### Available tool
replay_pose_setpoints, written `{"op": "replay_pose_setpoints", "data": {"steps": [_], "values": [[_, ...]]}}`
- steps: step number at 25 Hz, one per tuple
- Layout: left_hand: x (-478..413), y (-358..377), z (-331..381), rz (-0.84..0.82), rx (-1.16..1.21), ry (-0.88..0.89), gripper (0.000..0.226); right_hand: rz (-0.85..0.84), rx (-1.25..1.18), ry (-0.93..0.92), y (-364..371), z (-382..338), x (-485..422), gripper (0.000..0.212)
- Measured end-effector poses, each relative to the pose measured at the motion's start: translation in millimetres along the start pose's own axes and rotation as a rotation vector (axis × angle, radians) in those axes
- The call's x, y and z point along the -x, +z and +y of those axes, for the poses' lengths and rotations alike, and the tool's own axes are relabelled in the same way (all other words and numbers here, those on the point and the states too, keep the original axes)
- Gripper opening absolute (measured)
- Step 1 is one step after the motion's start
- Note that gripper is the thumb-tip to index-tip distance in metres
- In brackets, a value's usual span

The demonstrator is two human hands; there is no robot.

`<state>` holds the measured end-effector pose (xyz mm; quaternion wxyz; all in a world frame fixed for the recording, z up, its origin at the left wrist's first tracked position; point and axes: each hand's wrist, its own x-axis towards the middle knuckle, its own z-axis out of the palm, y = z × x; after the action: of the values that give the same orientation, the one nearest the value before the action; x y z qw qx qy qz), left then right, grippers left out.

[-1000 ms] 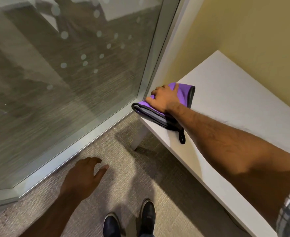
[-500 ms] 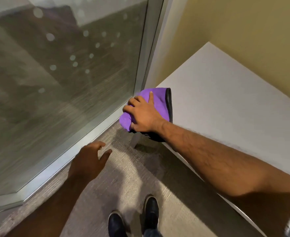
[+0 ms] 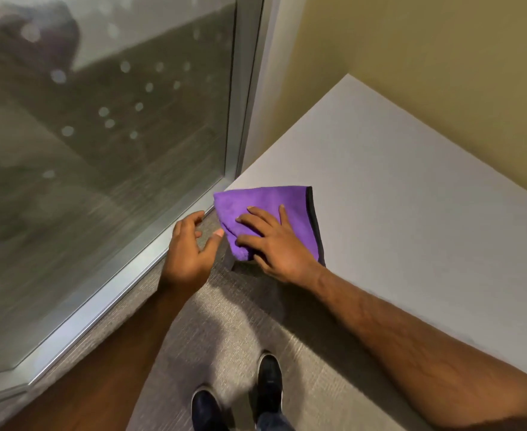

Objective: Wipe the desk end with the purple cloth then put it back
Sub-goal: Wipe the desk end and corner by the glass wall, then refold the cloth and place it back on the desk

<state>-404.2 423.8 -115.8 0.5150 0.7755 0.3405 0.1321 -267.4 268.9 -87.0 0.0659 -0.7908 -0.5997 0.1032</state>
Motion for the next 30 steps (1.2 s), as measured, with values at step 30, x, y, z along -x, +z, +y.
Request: {"op": "replay_pose_setpoints", "data": {"steps": [30], "values": [[33.8,63.1,105.5,-0.144,-0.286,-0.025,0.029,0.211,-0.425,0.786,-52.9,83.2,112.4,0.062]]}}
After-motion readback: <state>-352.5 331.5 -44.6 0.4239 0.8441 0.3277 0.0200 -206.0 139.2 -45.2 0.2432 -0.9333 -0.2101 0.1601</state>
